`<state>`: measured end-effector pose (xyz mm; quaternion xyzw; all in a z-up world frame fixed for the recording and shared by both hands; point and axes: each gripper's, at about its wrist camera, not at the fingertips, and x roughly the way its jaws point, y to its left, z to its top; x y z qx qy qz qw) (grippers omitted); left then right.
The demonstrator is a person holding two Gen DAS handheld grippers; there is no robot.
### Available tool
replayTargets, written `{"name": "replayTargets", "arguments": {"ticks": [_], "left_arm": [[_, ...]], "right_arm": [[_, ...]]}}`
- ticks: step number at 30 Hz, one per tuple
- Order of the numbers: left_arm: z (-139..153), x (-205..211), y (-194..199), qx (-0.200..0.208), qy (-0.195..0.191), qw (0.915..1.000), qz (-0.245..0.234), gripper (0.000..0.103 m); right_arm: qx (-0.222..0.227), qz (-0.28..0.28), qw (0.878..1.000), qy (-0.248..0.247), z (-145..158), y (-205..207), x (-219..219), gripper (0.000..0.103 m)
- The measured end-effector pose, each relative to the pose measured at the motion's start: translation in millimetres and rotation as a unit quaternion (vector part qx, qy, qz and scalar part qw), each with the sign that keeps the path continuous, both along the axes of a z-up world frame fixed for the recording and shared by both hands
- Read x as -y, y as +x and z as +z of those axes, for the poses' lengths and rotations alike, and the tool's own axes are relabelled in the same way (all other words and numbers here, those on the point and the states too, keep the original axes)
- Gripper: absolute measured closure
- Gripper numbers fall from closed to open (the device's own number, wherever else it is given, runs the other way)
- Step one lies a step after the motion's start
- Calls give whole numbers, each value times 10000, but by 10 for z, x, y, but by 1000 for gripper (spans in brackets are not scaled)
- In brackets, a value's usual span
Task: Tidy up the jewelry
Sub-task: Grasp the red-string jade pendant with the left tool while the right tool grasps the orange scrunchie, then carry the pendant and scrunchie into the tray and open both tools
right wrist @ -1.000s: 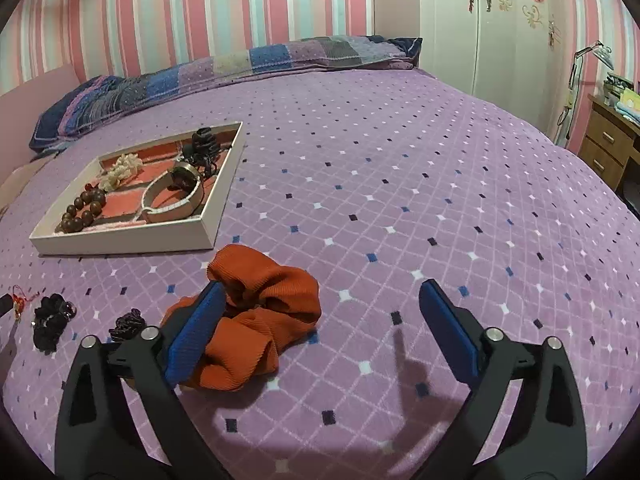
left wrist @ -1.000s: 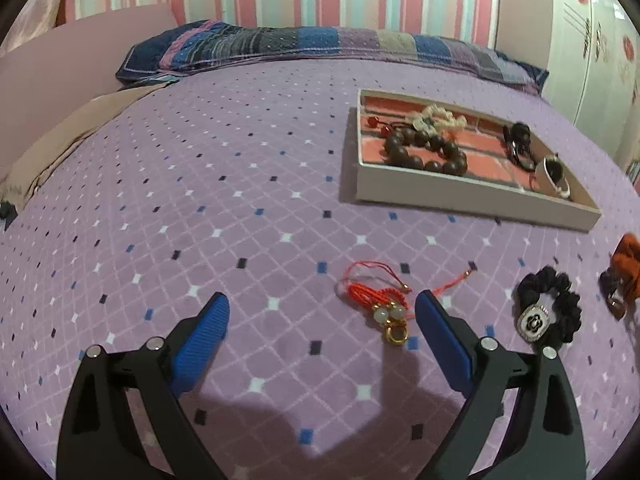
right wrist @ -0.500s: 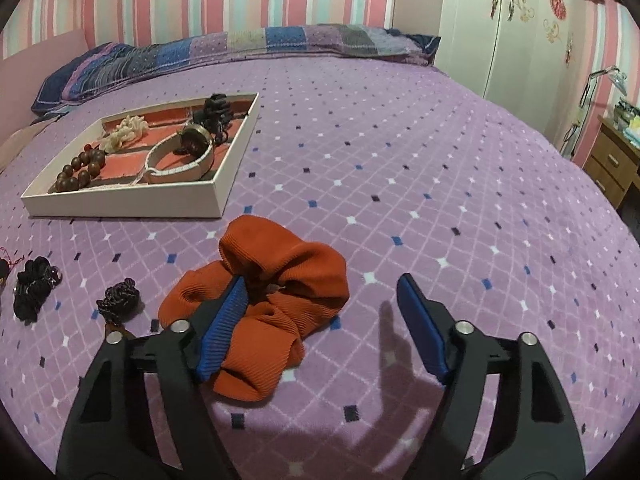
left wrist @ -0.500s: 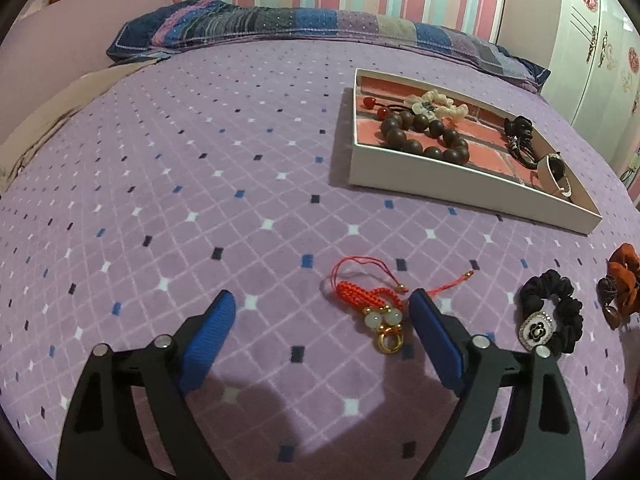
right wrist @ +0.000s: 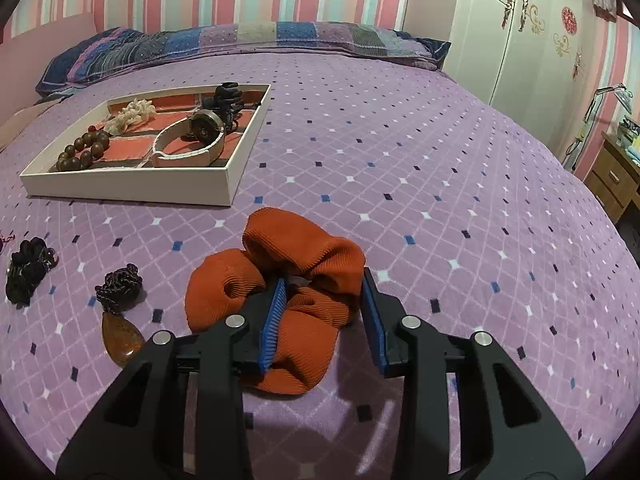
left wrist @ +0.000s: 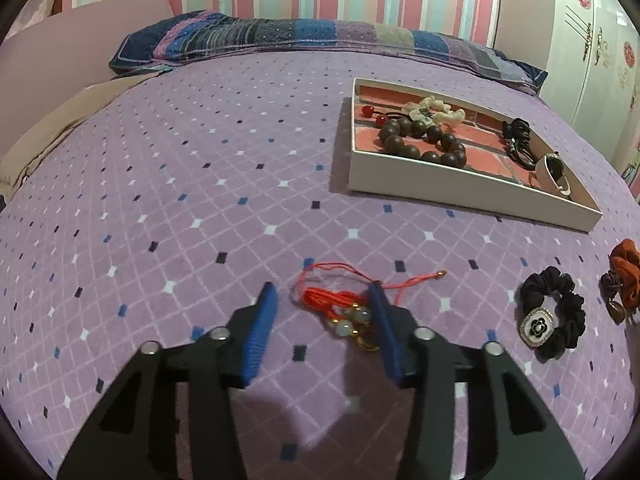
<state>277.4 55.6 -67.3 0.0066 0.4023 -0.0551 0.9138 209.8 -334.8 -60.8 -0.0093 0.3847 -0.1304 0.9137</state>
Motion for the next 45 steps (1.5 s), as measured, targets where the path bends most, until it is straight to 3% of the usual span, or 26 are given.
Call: {"name": "replayTargets", "arguments": {"ticks": [2,22,26,33,40,45], "left_arm": [[1,17,-10,17,23,10000,-48,69],[11,81,-14,55,135,9998,-100,81],[32,122,-24,104,203,9996,-184,90],[153,310,-43,368,598,9964,-470,94],[499,293,83,547,73,9973,-485,94],[788,407,312,706,-155,9960,-532,94]], "right_arm": [[5,-1,10000,34,-1,-1,10,69],[34,26,10000,75,-4,-8,10,75],[54,76,9999,125,16,-17,11,80],[217,132,9989,389,171,-51,28,86],[658,427,9957,483,545,-26,-146,88],[857,692,9923,566,810,220,-275,88]]}}
